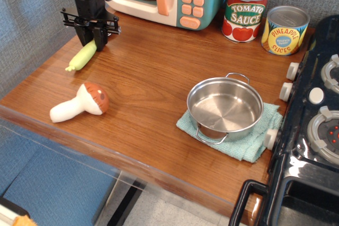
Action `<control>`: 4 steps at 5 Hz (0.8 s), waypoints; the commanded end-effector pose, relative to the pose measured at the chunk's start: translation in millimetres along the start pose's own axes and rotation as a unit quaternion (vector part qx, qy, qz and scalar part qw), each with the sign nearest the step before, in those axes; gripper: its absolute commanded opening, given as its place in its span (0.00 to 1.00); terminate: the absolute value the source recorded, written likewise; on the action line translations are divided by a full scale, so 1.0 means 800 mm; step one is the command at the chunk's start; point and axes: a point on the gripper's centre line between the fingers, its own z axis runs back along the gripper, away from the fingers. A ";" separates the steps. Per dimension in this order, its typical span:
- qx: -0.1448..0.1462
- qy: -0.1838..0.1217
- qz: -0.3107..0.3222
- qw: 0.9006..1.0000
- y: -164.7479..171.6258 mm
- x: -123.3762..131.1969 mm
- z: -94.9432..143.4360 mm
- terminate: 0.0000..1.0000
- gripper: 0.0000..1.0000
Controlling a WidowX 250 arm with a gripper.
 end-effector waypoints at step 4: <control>-0.018 -0.049 0.019 0.998 -0.020 0.013 0.138 0.00 1.00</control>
